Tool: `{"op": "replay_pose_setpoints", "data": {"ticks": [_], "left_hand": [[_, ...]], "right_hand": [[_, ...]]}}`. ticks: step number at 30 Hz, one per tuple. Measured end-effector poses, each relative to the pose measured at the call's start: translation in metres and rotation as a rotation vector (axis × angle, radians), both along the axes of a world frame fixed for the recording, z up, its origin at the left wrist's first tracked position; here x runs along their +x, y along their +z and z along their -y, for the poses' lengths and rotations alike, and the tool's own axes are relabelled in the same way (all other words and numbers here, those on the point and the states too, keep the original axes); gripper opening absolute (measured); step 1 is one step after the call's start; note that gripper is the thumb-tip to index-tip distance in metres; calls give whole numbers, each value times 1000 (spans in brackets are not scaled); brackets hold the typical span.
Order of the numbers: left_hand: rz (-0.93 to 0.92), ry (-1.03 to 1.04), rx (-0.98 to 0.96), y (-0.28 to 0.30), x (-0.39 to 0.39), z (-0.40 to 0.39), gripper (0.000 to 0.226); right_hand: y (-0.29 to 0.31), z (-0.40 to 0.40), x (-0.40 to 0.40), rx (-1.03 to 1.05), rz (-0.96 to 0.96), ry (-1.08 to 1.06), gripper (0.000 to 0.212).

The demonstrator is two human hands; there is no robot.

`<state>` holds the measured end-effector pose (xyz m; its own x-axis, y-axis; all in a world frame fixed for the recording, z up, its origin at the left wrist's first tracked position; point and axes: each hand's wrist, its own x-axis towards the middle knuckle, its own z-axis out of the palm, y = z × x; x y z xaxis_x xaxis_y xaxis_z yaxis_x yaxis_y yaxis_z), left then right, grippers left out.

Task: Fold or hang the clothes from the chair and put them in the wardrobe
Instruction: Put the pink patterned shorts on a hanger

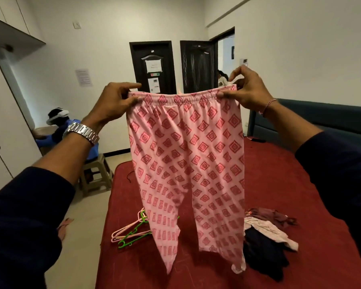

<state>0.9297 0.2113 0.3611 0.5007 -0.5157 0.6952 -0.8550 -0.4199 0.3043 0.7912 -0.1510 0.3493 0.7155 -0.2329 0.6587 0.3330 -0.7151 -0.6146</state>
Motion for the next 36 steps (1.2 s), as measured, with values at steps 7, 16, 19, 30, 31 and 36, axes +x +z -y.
{"op": "replay_pose_setpoints", "data": {"ticks": [7,16,19,30,31,36], "left_hand": [[-140,85,4,-19,-2,-4,18],[-130,66,27,-47,-26,8,14],[-121,61,64,-53,-36,7,9],[-90,-2,80,-59,-77,24,18],[-70,-4,109,-60,-85,29,18],[-91,-86,207,-68,-120,54,20]], "right_hand": [[-11,-13,-11,-99,-146,28,24],[-17,-70,-27,-700,-889,351,74],[-20,-81,-27,-745,-973,292,87],[-21,-114,-29,-261,-981,169,30],[-23,-117,-27,-180,-961,161,27],[-32,-125,-27,62,-910,198,23]]}}
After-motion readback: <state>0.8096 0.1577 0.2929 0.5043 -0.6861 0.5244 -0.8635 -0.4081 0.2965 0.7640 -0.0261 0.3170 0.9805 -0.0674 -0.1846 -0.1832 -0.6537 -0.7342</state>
